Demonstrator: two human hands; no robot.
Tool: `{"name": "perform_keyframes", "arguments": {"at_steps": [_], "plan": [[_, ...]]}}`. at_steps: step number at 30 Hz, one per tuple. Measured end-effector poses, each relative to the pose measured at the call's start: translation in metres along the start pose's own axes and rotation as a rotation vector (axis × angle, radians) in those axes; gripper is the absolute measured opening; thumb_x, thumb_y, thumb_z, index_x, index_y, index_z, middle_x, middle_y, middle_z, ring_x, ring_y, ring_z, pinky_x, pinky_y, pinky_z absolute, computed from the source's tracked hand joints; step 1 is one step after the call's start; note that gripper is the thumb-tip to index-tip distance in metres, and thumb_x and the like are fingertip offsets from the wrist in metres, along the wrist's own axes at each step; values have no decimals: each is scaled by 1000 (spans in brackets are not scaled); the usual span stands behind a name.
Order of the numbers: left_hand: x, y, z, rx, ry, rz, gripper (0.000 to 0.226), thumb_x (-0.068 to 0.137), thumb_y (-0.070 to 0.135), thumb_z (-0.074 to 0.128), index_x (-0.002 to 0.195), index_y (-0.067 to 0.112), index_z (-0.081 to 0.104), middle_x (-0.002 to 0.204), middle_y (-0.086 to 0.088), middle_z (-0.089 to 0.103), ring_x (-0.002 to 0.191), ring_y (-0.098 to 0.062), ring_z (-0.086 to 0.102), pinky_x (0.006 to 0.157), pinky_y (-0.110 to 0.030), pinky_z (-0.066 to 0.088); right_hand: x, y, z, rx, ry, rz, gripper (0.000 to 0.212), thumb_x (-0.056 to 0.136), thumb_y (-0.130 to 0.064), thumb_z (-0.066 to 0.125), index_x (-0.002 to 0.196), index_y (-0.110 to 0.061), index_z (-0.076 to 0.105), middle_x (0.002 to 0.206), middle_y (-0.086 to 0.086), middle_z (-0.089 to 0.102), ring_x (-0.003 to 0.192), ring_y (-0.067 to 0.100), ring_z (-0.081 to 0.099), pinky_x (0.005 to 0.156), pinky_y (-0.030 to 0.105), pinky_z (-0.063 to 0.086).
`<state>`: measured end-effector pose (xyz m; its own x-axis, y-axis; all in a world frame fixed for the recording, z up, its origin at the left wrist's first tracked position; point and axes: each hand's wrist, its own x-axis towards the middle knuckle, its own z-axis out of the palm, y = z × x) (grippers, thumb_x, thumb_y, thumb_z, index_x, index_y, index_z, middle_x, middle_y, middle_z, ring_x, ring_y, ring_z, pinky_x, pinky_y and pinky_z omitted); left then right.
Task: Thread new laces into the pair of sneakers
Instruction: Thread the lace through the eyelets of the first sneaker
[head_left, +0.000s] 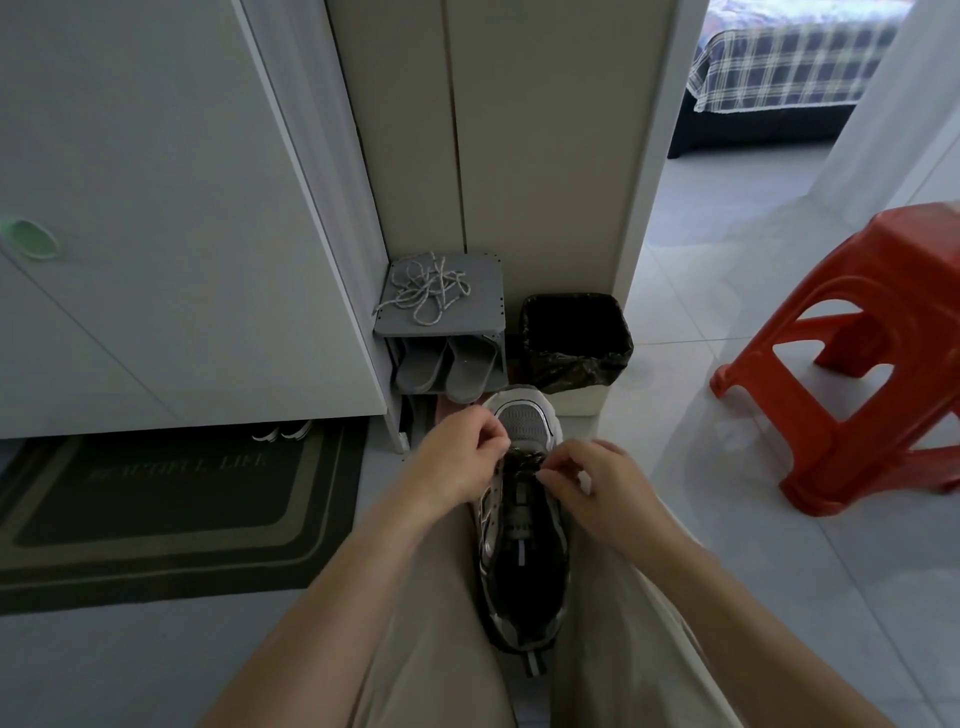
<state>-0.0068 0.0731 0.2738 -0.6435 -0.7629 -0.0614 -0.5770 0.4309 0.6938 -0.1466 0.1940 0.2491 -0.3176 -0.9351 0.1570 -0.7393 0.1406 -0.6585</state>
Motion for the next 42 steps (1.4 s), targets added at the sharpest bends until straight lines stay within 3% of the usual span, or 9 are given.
{"name": "perform_keyframes", "arguments": {"at_steps": [8,12,19,24,27,31,34,37,42], "plan": [[-13,-29,11,-129,26,-40,15,77,30,76,81,30,61,86,13,61,77,-7,60,73,-24,49,-6,10,0,120,-55,120,19,84,-31,67,85,-46,56,85,-17,63,87,-2,56,78,20,47],[-18,-25,14,-52,172,-11,9,87,27,66,81,24,59,79,15,60,73,-1,59,64,-12,43,-6,8,1,106,-30,102,13,85,-28,66,90,-39,62,82,-25,60,89,2,55,81,20,44],[-19,-24,16,-166,267,15,6,86,27,66,86,21,64,78,8,68,75,-4,64,71,-26,53,3,12,4,-8,19,18,6,86,-30,65,92,-31,67,83,-24,63,75,-9,54,106,30,28],[-24,-32,27,-195,171,-76,17,80,32,72,87,19,65,81,7,66,76,-8,63,71,-26,51,4,13,9,-8,65,-2,6,84,-29,67,86,-33,65,82,-23,64,76,-3,57,105,35,30],[-22,-24,20,-61,249,-46,11,87,29,65,80,22,61,75,10,64,72,-7,61,63,-23,45,2,12,9,-4,54,24,10,86,-29,65,95,-33,64,86,-24,62,84,-3,58,112,30,19],[-15,-21,3,-263,414,-58,17,87,20,65,74,29,60,74,9,70,73,-8,67,72,-28,54,-1,15,6,-67,42,44,15,88,-31,63,103,-30,63,89,-21,62,96,2,58,114,28,9],[-15,-23,9,-310,306,-101,6,84,25,70,85,21,65,80,6,70,75,-11,67,74,-29,54,-1,19,8,-76,60,43,8,87,-31,63,95,-33,65,90,-19,66,95,4,58,113,29,10],[-22,-25,20,-169,204,-111,17,80,31,73,88,16,69,78,8,67,73,-8,63,70,-27,51,2,20,12,-81,73,13,7,87,-32,63,92,-36,65,90,-20,66,93,3,59,112,31,13],[-25,-21,15,-87,372,-71,14,85,29,68,84,14,68,69,11,63,66,-4,59,62,-21,47,1,15,10,-55,71,31,14,87,-34,63,101,-33,64,89,-19,63,95,4,58,112,28,10]]}}
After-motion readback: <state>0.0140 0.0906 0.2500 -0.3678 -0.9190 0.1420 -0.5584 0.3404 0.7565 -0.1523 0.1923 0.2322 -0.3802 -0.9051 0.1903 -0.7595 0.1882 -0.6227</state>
